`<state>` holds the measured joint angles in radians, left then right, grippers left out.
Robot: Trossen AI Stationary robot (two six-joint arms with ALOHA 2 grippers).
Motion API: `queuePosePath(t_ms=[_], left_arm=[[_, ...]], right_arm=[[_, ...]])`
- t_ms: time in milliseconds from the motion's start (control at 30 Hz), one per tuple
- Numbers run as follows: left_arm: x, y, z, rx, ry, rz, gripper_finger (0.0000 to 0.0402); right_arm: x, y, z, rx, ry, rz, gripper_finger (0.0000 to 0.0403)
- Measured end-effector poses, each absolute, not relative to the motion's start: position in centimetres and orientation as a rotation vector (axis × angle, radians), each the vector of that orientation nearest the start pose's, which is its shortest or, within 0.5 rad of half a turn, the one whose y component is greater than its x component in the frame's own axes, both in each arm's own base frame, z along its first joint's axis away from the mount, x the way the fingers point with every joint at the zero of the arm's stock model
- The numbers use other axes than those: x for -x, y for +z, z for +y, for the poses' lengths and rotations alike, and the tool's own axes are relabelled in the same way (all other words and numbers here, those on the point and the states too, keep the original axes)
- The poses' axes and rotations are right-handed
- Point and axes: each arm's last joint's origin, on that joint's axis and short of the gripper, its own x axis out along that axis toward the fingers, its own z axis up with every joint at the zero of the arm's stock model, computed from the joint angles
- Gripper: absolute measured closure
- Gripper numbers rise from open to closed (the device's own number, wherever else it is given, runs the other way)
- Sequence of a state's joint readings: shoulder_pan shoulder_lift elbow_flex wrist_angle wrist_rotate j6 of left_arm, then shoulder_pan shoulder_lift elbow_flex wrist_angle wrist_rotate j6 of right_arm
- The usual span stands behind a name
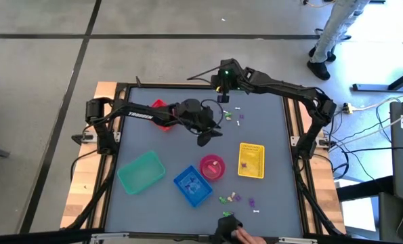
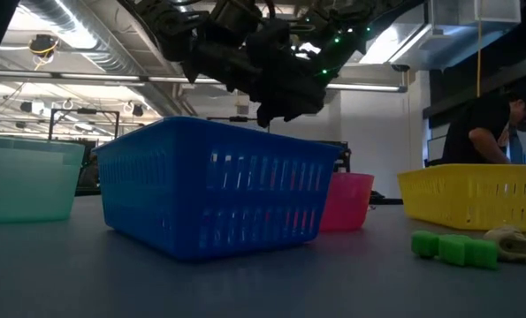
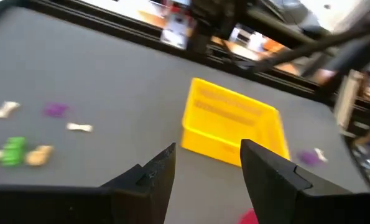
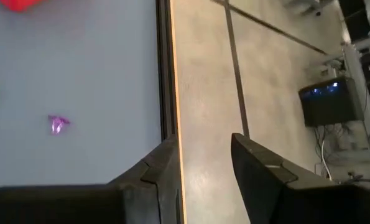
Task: Sort Halloween decoration
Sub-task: Put the green skeleton toy into the red bin
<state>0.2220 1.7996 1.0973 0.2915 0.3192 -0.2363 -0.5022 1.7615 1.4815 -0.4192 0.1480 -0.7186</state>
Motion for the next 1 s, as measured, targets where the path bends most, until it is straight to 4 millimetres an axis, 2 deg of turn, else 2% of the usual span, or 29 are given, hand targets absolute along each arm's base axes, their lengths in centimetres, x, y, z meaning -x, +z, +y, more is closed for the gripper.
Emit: queuePosePath(t_ms=[167,267,400,767,1000], left_arm=[[-38.4,20.6,7.4,0.345,-0.025,0.46,0.0237],[-37.9,20.0,8.2,0.348,0.045,0.521,0.0237],[-37.0,19.2,9.8,0.359,0.112,0.611,0.0237],[-35.0,18.2,13.1,0.228,0.11,0.747,0.0237],[-33.4,17.3,14.2,0.157,0.061,0.876,0.0237]], right_arm=[[-33.2,28.7,-19.6,0.535,-0.384,1.031,0.026],[-31.8,28.5,-19.1,0.523,-0.369,1.165,0.026],[-29.9,29.2,-18.3,0.439,-0.327,1.242,0.026],[-25.8,33.1,-15.3,0.181,-0.238,1.158,0.026],[-24.8,34.4,-14.4,0.096,-0.206,1.085,0.026]])
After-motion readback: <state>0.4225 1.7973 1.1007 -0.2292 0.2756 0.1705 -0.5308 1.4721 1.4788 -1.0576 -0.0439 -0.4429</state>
